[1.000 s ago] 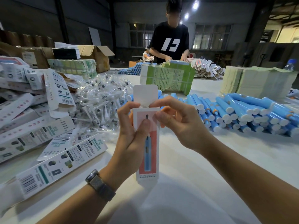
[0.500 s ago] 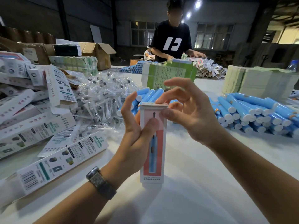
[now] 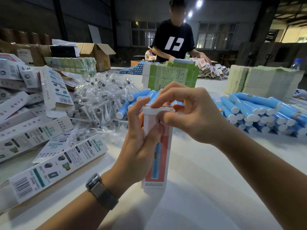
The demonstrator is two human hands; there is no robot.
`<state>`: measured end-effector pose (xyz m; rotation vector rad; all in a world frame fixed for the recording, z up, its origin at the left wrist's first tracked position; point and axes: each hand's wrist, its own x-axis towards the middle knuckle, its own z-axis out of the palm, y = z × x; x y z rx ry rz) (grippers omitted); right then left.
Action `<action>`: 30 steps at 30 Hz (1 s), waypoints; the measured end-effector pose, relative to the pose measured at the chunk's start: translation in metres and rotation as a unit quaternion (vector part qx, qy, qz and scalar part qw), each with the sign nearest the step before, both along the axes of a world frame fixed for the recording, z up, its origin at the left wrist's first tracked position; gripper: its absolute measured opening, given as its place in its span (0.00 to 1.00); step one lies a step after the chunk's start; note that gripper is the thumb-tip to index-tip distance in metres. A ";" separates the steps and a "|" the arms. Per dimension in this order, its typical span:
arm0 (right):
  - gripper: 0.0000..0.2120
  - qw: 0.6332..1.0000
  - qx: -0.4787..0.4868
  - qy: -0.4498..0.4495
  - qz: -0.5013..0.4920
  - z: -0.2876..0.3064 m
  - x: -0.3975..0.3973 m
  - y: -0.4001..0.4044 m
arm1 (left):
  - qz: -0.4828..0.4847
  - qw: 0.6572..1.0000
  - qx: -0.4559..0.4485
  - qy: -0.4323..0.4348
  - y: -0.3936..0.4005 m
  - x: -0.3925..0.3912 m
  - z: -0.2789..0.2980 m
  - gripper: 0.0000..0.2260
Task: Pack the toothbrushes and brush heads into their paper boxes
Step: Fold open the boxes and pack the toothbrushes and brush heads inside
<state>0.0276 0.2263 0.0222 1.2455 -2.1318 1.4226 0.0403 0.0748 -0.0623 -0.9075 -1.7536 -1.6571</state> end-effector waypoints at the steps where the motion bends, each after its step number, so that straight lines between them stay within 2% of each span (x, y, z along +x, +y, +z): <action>1: 0.09 1.000 0.008 0.011 -0.008 0.000 0.001 0.000 | 0.002 1.000 -0.002 0.005 0.000 0.000 -0.001 0.20; 4: 0.05 0.998 0.020 0.050 -0.032 -0.001 0.004 -0.003 | 0.023 1.000 -0.014 0.012 0.000 0.001 -0.001 0.20; 10: 0.06 0.998 0.037 0.033 -0.047 0.008 0.006 0.001 | 0.052 0.997 -0.045 0.027 0.001 0.003 0.001 0.21; 18: 0.04 0.999 -0.018 0.015 -0.038 0.011 0.004 0.003 | 0.037 0.997 -0.059 0.031 0.002 0.005 0.001 0.25; 22: 0.07 0.998 0.007 0.047 -0.050 0.015 0.005 0.007 | 0.043 0.996 -0.063 0.044 0.001 0.004 0.000 0.24; 30: 0.04 0.995 0.076 0.060 -0.036 0.021 0.005 0.016 | 0.044 0.996 -0.056 0.059 0.001 0.002 -0.003 0.22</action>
